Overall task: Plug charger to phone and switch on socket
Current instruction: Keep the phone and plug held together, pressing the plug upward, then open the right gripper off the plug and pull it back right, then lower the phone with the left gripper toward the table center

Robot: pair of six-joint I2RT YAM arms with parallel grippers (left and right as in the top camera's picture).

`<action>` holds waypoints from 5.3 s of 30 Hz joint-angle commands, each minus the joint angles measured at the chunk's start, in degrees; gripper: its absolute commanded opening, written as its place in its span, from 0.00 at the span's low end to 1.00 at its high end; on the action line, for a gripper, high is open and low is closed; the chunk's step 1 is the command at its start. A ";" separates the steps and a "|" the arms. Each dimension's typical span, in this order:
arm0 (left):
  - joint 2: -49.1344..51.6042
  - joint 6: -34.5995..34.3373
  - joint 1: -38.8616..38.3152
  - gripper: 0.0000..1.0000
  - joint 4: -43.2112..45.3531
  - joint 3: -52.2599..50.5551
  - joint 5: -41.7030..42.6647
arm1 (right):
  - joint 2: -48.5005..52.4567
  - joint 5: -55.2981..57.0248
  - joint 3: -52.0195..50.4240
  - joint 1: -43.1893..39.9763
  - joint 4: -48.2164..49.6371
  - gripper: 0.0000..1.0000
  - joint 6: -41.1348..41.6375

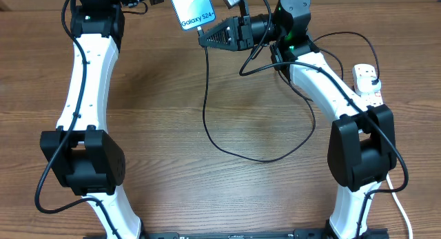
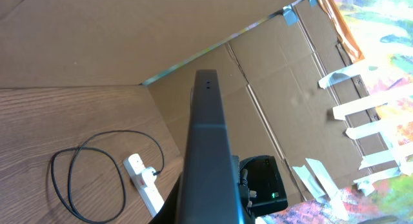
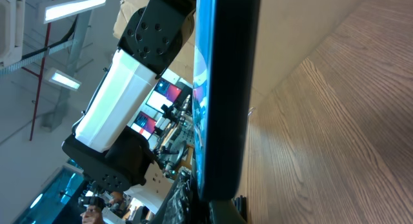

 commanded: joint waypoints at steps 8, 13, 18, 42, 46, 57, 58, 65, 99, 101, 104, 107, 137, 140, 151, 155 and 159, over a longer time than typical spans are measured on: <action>-0.87 -1.75 -0.28 0.04 0.26 0.98 2.29 | -2.38 0.52 1.03 -0.15 0.33 0.04 -0.33; -0.87 -1.68 -0.28 0.04 0.26 0.98 2.86 | -2.38 0.52 1.03 -0.15 0.35 0.04 -0.35; -0.87 -0.90 -0.28 0.04 0.26 0.98 2.89 | -2.36 0.52 1.03 -0.15 0.35 0.04 -0.33; -0.87 0.07 -0.28 0.04 0.24 0.98 3.52 | -2.38 1.81 1.03 -0.55 0.39 0.04 -0.33; -0.87 0.07 -0.28 0.04 0.24 0.98 3.72 | -2.38 1.81 1.03 -0.63 0.39 0.04 -0.33; -0.87 0.07 -0.28 0.04 0.26 0.98 4.50 | -2.38 1.86 1.05 -1.51 0.39 0.04 -0.33; -0.87 0.07 -0.28 0.04 0.26 0.98 4.50 | -2.38 1.86 1.03 -1.57 0.39 0.04 -0.31; -0.87 0.07 -0.39 0.05 0.24 0.98 4.50 | -2.38 2.05 1.03 -1.62 0.39 0.04 -0.33; -0.87 13.55 -3.37 0.04 -9.64 0.98 9.90 | -2.38 3.78 1.05 -1.62 0.39 0.04 -0.31; -0.87 13.33 -3.37 0.04 -9.66 0.98 9.20 | -2.38 3.78 1.05 -1.62 0.37 0.04 -0.31; -0.87 13.25 -3.37 0.04 -9.64 0.98 8.26 | -2.38 3.76 1.03 -1.62 0.37 0.21 -0.31; -0.87 12.90 -3.34 0.04 -9.62 0.98 7.26 | -2.36 3.74 1.03 -1.62 0.37 0.84 -0.31; -0.87 10.97 2.99 0.04 -12.31 0.81 8.74 | -2.38 40.44 1.05 -13.73 -70.03 1.00 -31.98; -0.87 18.16 2.19 0.04 -21.64 0.81 5.86 | -2.38 50.16 1.05 -13.70 -75.91 1.00 -33.64; 0.52 40.37 -4.17 0.04 -50.42 0.70 -11.89 | -2.38 62.10 1.05 -13.73 -81.57 1.00 -36.41; 2.75 41.90 -6.82 0.04 -52.76 0.44 -14.75 | -2.38 62.07 1.05 -13.73 -81.57 1.00 -36.41; 6.75 41.86 -8.79 0.04 -52.83 0.39 -15.43 | -2.38 62.03 1.05 -13.73 -81.61 1.00 -36.39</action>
